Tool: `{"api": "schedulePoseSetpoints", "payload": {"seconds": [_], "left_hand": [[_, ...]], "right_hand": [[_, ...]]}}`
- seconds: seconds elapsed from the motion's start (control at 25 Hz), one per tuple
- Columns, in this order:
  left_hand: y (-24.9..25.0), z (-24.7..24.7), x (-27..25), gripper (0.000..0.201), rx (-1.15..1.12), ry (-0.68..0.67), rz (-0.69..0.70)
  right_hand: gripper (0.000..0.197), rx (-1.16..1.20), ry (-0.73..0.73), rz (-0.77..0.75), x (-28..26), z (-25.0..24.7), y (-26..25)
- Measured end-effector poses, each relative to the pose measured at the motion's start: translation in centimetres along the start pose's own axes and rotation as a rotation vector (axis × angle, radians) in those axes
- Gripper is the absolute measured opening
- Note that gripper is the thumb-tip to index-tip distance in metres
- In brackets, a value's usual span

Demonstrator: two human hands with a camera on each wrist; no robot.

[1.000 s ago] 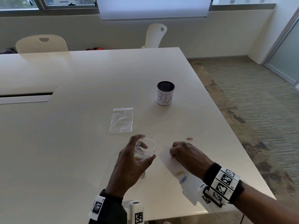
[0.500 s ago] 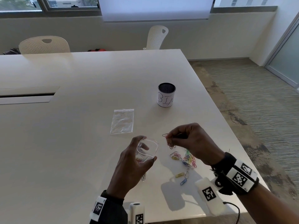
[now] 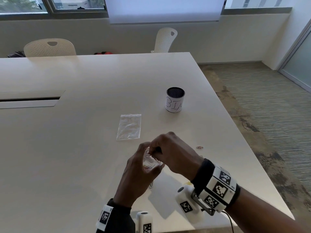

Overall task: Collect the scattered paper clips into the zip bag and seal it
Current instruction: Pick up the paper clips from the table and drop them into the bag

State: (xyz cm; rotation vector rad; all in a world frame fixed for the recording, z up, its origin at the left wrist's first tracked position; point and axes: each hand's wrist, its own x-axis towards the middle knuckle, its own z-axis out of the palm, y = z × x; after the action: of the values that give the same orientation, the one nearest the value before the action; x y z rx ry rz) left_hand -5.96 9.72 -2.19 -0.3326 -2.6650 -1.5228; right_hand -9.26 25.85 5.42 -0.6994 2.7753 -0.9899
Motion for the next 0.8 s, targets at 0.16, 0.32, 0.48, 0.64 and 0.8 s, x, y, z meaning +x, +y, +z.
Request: {"api": "schedulePoseSetpoints", "payload": {"seconds": [0.16, 0.32, 0.48, 0.64, 0.8], "left_hand": [[-0.1, 0.0, -0.1, 0.056, -0.007, 0.001, 0.002], [0.0, 0.0, 0.0, 0.057, -0.014, 0.005, 0.001], [-0.3, 0.2, 0.0, 0.061, -0.011, 0.007, -0.004], [-0.3, 0.1, -0.1, 0.063, -0.005, 0.0, -0.007], [0.0, 0.2, 0.0, 0.062, -0.009, 0.009, -0.023]], "right_hand": [[0.01, -0.086, -0.061, 0.038, 0.3, 0.0, -0.2], [0.008, -0.073, -0.032, -0.028, -0.1, -1.4, -0.4], [0.007, -0.034, 0.183, 0.003, -0.9, -4.5, 2.6], [0.008, -0.131, 0.154, 0.222, -2.4, -6.4, 9.2], [0.036, -0.33, -0.108, 0.426, -4.4, -4.5, 14.0]]}}
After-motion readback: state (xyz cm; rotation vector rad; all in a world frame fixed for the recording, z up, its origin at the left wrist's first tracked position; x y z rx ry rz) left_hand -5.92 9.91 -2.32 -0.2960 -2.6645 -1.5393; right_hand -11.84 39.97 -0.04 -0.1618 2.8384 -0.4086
